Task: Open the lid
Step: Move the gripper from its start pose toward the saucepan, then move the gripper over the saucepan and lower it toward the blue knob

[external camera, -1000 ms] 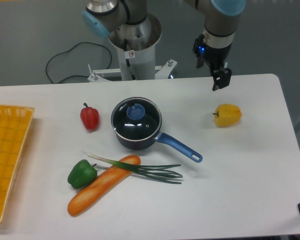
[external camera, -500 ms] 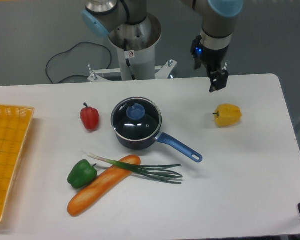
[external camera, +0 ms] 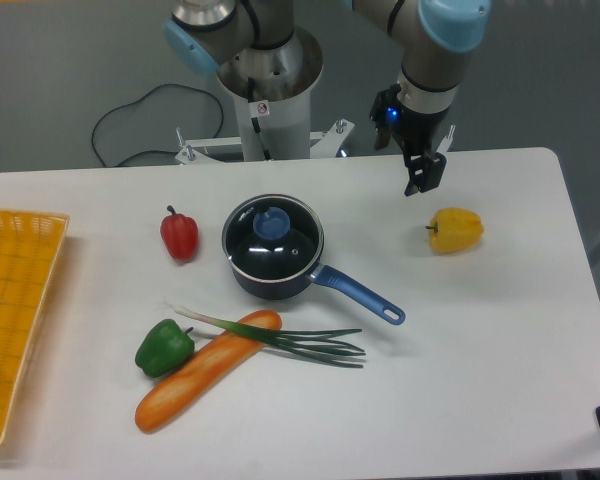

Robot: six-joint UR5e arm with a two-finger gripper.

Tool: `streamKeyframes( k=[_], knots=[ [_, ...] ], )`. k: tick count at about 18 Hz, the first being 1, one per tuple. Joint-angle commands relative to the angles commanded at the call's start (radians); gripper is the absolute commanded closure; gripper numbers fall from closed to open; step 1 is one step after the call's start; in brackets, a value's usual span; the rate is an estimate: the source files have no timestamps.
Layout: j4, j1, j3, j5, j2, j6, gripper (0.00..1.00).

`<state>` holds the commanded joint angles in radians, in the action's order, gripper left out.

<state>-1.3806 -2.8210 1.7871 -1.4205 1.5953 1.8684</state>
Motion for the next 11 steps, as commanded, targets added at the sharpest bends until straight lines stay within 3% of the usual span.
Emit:
streamKeyframes(
  k=[7,11],
  knots=[
    [0.002,0.008,-0.002,0.0,0.003,-0.009,0.0],
    [0.003,0.051,-0.008,0.0,0.005,-0.101,0.0]
  ],
)
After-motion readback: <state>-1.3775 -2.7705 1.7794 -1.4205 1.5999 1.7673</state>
